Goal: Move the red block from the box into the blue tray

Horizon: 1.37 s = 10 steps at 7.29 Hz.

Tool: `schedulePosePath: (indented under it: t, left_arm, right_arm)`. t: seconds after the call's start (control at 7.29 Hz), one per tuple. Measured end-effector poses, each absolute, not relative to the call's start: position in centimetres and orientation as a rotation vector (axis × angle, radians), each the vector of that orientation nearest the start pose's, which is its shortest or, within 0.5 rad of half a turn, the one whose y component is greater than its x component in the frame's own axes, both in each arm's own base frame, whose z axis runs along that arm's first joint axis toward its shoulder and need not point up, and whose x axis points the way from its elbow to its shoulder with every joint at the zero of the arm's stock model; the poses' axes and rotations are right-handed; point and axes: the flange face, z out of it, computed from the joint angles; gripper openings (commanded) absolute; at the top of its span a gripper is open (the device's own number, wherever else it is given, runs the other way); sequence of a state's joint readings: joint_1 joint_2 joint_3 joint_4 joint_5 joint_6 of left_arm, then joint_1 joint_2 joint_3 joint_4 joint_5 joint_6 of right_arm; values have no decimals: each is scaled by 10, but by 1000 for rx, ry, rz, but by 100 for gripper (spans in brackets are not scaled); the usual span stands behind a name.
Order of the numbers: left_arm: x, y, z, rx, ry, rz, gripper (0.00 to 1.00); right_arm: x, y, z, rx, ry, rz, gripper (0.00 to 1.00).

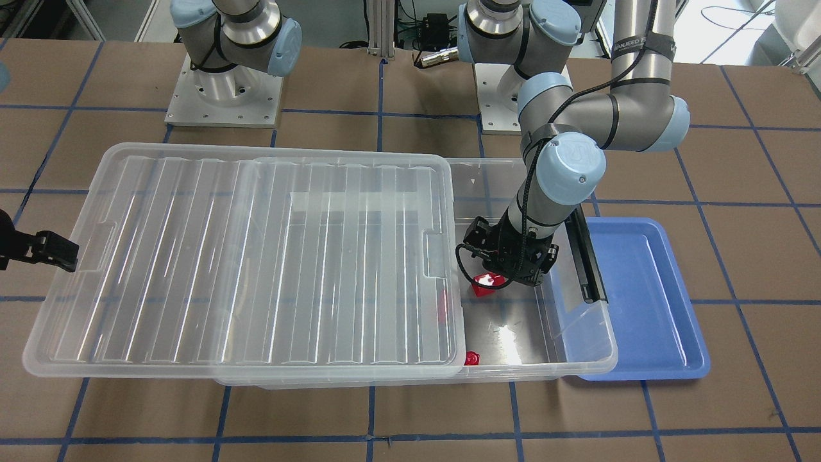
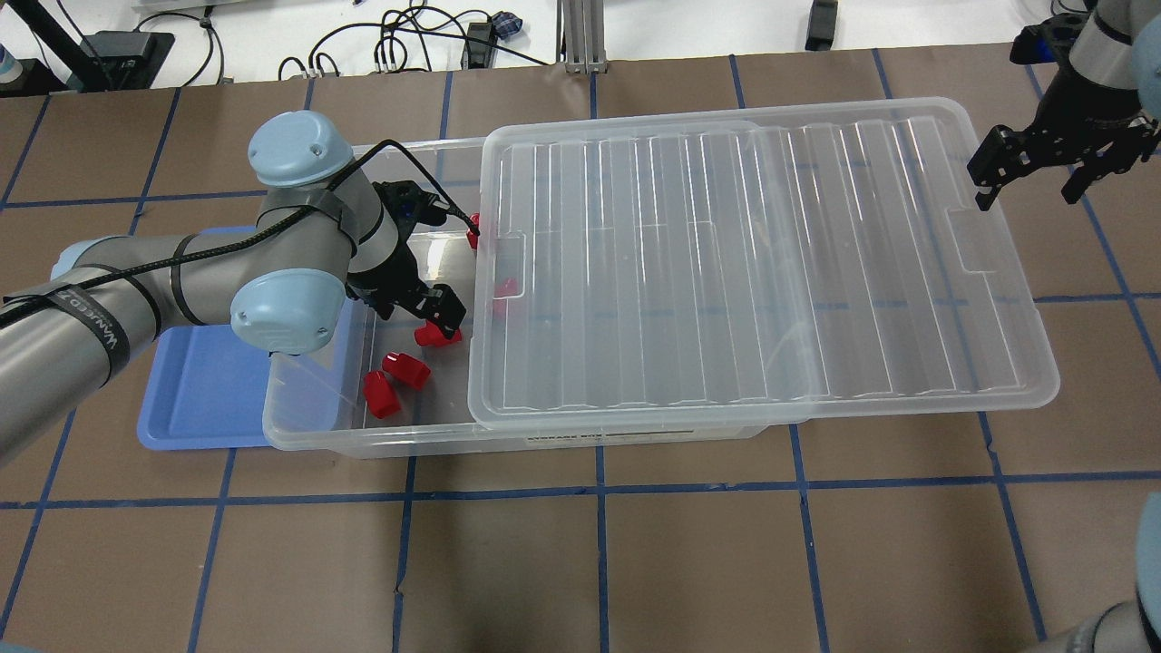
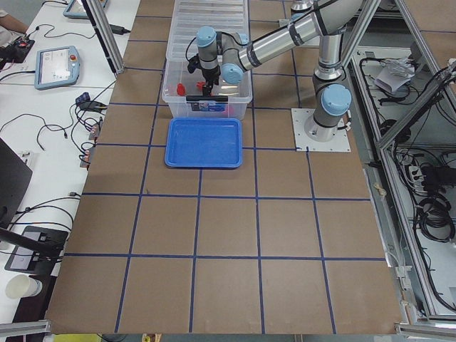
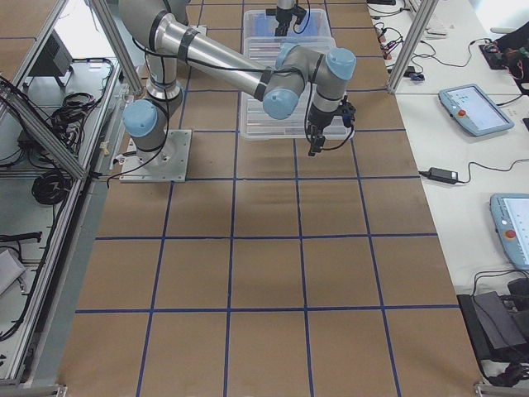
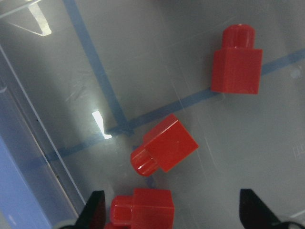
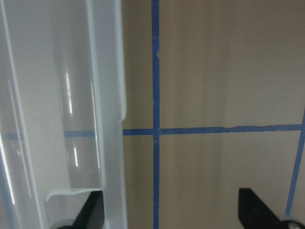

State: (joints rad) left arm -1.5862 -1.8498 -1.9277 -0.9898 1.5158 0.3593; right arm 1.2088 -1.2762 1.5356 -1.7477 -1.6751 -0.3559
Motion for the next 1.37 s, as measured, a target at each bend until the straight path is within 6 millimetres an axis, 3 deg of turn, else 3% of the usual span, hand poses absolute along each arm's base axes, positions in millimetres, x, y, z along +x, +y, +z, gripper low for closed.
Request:
schedulePosePath:
  t: [0.96, 1.37]
  left_arm:
    - [-135, -537, 201, 583, 3159, 74, 100]
    - [-137, -537, 185, 586, 3165, 120, 99]
  right_arm:
    - [-97, -597, 368, 5, 3232, 179, 100]
    - [-93, -590, 404, 19, 3255, 91, 100]
